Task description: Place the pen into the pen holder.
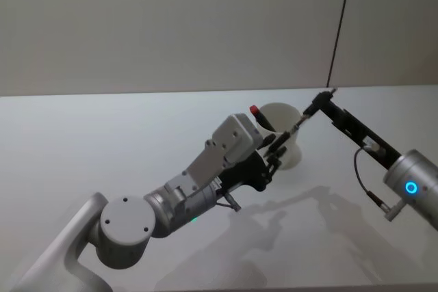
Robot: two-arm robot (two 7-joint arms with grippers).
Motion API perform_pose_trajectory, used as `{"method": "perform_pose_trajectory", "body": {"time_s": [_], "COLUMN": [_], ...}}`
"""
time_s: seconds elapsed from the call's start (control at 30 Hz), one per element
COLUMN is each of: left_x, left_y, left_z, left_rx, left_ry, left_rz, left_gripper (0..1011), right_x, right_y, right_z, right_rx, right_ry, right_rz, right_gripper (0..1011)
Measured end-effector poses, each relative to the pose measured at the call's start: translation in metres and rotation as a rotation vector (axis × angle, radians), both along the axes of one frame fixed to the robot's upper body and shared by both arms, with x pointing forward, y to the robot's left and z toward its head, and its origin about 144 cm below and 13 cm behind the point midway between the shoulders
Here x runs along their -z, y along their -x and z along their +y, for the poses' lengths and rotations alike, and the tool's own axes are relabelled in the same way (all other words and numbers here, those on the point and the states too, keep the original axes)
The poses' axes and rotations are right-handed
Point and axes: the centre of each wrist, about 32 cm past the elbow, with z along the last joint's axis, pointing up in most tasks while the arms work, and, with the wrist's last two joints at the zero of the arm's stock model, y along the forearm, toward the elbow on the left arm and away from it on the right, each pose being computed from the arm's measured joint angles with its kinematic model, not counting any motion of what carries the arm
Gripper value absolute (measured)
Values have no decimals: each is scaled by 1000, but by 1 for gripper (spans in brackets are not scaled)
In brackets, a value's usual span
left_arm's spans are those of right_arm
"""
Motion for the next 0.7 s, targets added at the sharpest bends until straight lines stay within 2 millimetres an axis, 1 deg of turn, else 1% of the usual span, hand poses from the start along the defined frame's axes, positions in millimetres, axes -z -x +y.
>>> {"method": "perform_pose_trajectory", "body": {"time_s": [0.03,0.1,0.27,0.33,0.37,0.4,0.47,0.6,0.63,0.7], "left_x": [0,0,0,0,0,0,0,0,0,0], "left_y": [0,0,0,0,0,0,0,0,0,0], "left_z": [0,0,0,-1,-1,-1,-1,-1,-1,-1], "left_rx": [0,0,1,2,2,2,2,2,2,3], "left_ry": [0,0,1,1,1,2,2,2,3,3], "left_rz": [0,0,-2,-2,-2,-2,-3,-3,-3,-4], "left_gripper": [296,334,513,554,617,617,693,811,865,898], "right_x": [0,0,0,-1,-1,-1,-2,-5,-6,-7], "right_y": [0,1,1,1,0,0,-1,-4,-6,-9], "right_z": [0,0,0,0,0,0,0,-1,-1,-2], "right_rx": [1,3,8,9,10,10,12,15,15,16], "right_ry": [2,4,18,28,33,38,54,87,99,117], "right_rz": [-3,-5,-18,-26,-31,-35,-48,-74,-84,-97], "right_gripper": [130,130,130,130,130,130,130,130,130,130]}}
